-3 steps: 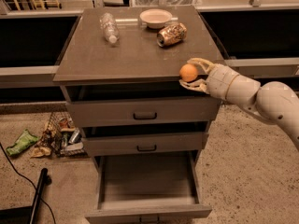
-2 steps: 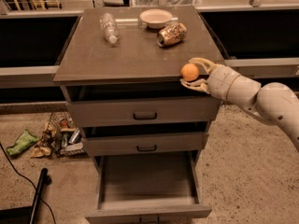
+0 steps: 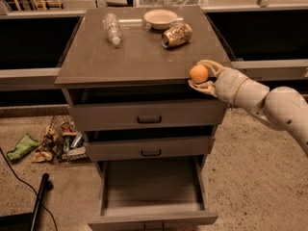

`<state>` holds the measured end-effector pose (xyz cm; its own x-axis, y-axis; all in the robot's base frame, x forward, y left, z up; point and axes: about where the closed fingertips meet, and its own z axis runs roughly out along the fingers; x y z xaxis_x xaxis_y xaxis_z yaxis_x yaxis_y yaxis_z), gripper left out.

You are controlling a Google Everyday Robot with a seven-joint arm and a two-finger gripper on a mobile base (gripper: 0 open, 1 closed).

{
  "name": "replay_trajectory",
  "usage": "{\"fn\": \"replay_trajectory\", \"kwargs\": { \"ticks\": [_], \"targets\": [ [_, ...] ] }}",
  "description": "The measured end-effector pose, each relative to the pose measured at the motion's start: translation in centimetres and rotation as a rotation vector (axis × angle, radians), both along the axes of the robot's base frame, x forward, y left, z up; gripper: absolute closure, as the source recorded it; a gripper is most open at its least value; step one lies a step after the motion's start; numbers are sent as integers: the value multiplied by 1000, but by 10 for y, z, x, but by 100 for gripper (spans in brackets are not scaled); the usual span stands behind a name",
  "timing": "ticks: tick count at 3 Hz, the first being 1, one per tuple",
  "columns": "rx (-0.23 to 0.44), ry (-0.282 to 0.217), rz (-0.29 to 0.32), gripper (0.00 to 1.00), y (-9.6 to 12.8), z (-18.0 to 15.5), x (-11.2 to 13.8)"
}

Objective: Pick orange from bottom drawer and place on counter

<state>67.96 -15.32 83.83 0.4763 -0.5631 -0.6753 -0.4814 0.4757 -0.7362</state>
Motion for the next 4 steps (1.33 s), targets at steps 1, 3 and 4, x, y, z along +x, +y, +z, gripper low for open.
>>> {"fn": "replay_trajectory", "kwargs": {
  "ticks": [1,3,4],
  "targets": [
    [-1,54,-22,100,-1,57,-2],
    [50,83,-20,100,-3,61,4],
    [144,169,0,100,-6,67,18]
  ]
}}
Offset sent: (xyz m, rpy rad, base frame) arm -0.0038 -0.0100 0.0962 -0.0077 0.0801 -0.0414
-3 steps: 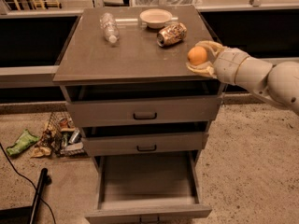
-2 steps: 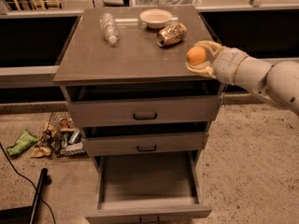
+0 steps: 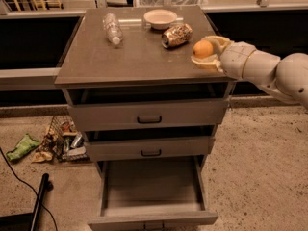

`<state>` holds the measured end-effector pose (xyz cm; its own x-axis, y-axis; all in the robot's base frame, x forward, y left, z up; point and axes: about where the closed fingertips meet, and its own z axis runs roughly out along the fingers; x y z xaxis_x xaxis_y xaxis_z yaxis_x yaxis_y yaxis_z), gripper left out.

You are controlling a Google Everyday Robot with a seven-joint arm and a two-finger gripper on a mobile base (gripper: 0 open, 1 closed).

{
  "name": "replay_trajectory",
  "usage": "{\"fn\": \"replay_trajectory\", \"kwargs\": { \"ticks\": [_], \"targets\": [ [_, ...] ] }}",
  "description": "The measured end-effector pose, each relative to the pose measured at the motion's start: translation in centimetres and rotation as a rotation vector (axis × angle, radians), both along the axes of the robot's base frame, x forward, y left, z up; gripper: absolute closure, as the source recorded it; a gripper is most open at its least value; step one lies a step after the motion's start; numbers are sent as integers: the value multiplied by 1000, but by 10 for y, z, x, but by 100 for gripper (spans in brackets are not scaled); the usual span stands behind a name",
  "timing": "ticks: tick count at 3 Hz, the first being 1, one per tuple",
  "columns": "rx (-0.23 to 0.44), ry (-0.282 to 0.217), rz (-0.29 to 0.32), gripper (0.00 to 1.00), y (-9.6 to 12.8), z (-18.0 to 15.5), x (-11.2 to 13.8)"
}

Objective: Pick orange from bottom drawer and place on counter

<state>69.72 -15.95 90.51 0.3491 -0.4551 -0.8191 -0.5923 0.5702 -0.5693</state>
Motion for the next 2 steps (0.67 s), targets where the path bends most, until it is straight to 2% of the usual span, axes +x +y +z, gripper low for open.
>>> {"fn": "replay_trajectory", "kwargs": {
  "ticks": [2],
  "targets": [
    [102,175,69,100,1,-2,31]
  ]
}}
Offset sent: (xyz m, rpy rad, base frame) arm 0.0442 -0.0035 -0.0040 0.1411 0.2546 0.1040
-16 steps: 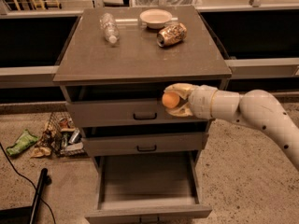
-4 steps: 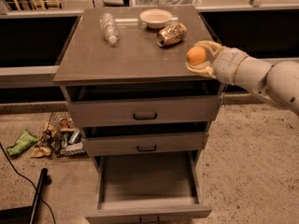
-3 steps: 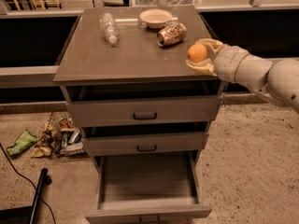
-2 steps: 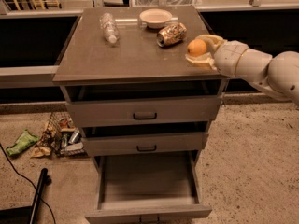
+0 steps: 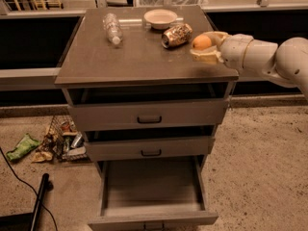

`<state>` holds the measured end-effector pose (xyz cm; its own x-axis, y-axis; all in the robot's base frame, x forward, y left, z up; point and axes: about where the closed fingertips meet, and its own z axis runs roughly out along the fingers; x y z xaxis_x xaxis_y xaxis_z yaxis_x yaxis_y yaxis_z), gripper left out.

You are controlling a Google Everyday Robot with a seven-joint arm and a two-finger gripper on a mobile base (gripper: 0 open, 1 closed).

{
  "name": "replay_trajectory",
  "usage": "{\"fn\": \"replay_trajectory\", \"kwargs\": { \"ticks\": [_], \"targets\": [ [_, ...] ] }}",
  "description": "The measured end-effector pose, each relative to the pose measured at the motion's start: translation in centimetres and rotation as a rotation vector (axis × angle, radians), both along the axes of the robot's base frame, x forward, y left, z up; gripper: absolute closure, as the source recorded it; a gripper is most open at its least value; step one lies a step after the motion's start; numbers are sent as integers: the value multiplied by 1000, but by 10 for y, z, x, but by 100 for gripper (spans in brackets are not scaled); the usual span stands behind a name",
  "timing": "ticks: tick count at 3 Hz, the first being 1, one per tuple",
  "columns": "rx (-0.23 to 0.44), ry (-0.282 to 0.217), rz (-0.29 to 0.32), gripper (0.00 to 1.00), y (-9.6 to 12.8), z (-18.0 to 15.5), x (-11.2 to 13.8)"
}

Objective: Pick orange from bottom drawer and place on counter

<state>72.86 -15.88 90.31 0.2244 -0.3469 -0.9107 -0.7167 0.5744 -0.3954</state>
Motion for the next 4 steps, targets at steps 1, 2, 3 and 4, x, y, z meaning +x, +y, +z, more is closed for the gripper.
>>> {"fn": "replay_trajectory", "kwargs": {
  "ticks": [1,2,3,4],
  "targets": [
    [0,0,0,100,0,0,0],
    [16,78,-9,100,5,-9,7],
    [27,216,-28,100,12,-22,18],
    [30,336,-32,100,20,-36,28]
  ]
}}
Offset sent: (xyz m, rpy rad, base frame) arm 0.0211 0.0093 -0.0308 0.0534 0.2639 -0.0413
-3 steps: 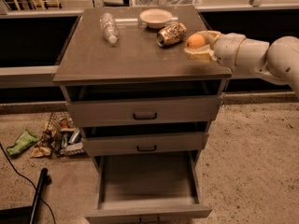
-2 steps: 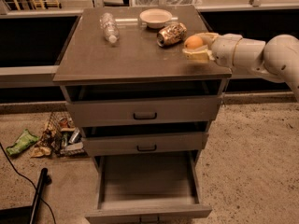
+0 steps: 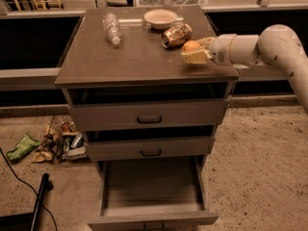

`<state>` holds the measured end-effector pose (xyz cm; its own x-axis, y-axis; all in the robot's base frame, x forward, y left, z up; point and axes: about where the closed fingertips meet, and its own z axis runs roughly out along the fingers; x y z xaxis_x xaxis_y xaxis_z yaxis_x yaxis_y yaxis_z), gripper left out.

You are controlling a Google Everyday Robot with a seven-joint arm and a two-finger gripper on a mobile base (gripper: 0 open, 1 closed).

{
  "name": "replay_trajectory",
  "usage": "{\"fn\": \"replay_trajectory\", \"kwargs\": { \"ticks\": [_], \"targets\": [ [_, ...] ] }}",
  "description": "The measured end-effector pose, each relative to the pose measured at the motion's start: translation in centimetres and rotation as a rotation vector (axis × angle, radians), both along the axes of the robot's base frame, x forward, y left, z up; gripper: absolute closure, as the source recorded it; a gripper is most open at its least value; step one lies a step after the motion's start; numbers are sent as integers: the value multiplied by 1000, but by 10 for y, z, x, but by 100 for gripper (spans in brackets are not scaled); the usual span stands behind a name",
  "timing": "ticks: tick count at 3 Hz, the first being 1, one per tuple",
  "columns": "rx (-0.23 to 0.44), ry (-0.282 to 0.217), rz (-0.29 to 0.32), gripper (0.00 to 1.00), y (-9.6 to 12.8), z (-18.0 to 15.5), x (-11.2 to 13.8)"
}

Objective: Pick orange from bottom drawer and place on counter

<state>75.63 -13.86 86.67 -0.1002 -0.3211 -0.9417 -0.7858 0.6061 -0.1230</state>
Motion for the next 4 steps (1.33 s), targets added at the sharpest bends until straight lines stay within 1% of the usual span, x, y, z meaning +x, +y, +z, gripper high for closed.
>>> {"fn": "replay_trajectory", "kwargs": {
  "ticks": [1,2,4],
  "targets": [
    [-26,83,9,100,9,-14,10],
    [-33,116,-9,84,8,-20,16],
    [-9,169,-23,37,8,-30,25]
  ]
}}
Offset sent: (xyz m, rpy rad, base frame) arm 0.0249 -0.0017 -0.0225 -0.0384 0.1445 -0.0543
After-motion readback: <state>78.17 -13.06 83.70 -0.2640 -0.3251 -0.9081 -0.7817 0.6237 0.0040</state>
